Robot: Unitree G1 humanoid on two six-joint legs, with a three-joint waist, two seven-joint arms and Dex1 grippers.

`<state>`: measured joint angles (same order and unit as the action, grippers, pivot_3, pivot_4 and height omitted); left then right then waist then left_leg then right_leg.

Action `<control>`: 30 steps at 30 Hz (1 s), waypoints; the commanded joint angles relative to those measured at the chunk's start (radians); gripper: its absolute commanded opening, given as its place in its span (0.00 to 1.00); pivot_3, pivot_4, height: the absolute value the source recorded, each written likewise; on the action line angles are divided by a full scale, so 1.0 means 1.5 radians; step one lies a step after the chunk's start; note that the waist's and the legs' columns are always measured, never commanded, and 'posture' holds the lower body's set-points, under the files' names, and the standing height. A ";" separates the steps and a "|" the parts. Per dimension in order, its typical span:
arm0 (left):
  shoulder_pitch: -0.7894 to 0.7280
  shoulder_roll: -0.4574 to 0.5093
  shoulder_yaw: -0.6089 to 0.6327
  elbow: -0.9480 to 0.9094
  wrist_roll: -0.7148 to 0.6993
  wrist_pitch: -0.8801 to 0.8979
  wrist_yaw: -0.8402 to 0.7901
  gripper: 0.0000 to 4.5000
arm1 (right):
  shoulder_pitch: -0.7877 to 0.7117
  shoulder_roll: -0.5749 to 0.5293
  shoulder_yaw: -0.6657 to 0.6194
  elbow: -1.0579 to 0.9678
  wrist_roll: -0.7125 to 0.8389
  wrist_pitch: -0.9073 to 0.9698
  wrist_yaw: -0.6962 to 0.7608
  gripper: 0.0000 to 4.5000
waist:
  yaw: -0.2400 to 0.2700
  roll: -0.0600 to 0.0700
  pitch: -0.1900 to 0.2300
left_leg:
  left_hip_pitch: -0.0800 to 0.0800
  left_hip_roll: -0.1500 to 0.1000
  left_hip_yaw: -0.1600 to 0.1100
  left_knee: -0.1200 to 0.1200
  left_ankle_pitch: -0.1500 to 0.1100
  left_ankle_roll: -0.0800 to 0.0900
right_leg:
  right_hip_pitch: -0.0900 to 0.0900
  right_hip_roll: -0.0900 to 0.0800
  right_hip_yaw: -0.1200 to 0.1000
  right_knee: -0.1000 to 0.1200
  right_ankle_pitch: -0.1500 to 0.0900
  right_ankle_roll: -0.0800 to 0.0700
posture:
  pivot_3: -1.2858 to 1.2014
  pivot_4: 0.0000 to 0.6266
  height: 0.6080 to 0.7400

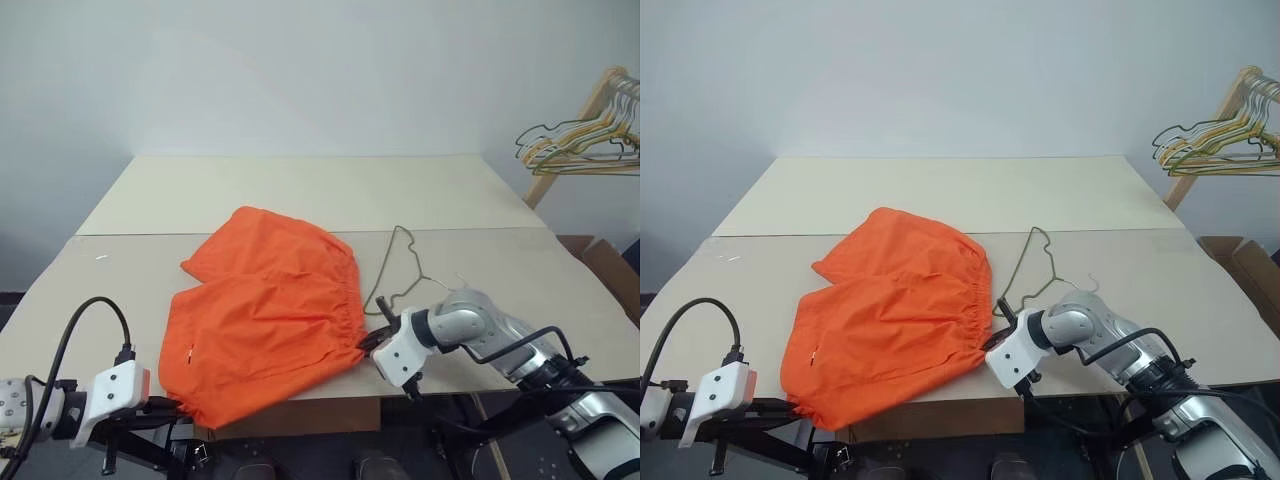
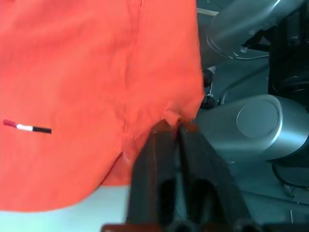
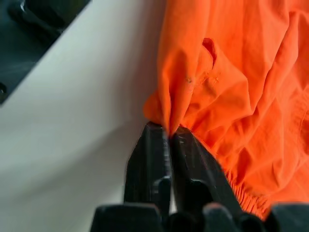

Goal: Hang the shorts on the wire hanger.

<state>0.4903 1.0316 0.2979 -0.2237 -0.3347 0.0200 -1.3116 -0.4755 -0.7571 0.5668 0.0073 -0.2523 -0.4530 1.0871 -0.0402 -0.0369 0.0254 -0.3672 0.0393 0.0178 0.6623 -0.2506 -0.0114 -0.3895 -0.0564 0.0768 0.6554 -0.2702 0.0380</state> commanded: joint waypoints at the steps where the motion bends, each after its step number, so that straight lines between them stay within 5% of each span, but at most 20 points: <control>1: 0.003 0.020 0.035 -0.034 -0.018 0.020 -0.020 0.37 | 0.000 -0.026 -0.028 -0.026 0.037 -0.003 0.035 0.40 | 0.000 0.000 0.000 | 0.000 0.000 0.000 0.000 0.000 0.000 | 0.000 0.000 0.000 0.000 0.000 0.000 | 0.53 0.00 1.00; 6: 0.019 0.021 0.099 -0.038 -0.042 0.041 -0.047 0.73 | 0.016 -0.057 -0.119 -0.065 0.188 0.095 0.068 0.79 | 0.000 0.000 0.001 | 0.000 0.000 0.000 0.000 0.000 0.000 | 0.000 0.000 0.000 0.000 0.000 0.000 | 0.52 0.00 1.00; 9: 0.006 0.012 0.154 -0.031 -0.064 0.051 -0.044 0.97 | 0.004 -0.045 -0.205 -0.061 0.237 0.273 0.005 1.00 | 0.000 0.000 0.001 | 0.000 0.001 -0.001 0.000 0.000 0.000 | 0.000 0.000 -0.001 0.000 0.000 -0.001 | 0.52 0.00 1.00; 20: -0.222 -0.094 0.078 -0.108 -0.186 0.117 0.066 1.00 | -0.089 0.178 -0.240 0.069 0.126 0.711 -0.324 1.00 | -0.003 0.000 0.000 | -0.001 0.000 -0.002 0.000 0.000 0.000 | 0.000 0.001 -0.002 0.001 0.000 -0.001 | 0.51 0.00 1.00; 30: -0.341 -0.122 -0.058 -0.105 -0.140 0.120 0.083 1.00 | -0.037 0.153 -0.145 0.027 0.034 0.741 -0.319 1.00 | -0.004 0.002 0.001 | -0.002 -0.002 -0.004 0.000 0.000 0.000 | 0.000 0.000 -0.003 0.001 0.000 -0.001 | 0.51 0.00 1.00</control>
<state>0.0022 0.8521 0.2157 -0.3834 -0.5506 0.2178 -1.1946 -0.5218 -0.5014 0.3636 0.0875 -0.1777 0.6494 0.6088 -0.0466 -0.0346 0.0272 -0.3696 0.0366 0.0114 0.6623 -0.2507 -0.0121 -0.3896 -0.0569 0.0729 0.6564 -0.2707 0.0373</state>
